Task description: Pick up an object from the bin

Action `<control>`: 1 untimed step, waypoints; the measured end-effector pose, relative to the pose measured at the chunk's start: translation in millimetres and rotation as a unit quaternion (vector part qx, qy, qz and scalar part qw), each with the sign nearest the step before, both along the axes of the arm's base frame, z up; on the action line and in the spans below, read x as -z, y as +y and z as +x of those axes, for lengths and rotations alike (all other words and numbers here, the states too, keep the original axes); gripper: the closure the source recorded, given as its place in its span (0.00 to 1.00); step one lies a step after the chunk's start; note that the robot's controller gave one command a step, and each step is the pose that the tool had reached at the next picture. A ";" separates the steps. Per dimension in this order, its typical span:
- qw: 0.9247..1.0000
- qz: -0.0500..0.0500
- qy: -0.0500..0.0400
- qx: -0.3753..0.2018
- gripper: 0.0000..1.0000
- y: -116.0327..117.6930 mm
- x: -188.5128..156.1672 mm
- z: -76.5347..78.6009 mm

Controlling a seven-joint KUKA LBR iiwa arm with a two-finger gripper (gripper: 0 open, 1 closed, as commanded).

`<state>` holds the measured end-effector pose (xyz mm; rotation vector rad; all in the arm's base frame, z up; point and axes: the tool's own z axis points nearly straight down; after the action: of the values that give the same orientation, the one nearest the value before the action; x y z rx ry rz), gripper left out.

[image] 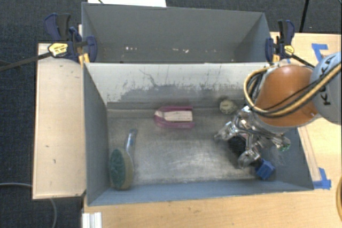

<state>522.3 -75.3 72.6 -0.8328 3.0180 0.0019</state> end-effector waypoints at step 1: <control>0.999 -0.003 0.002 -0.038 0.00 -25.7 -18.5 46.6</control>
Offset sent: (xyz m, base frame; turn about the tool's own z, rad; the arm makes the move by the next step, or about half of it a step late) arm 0.0441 -0.0244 0.0167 -0.0787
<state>568.9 -101.0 91.1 -0.9485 2.9889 -0.0048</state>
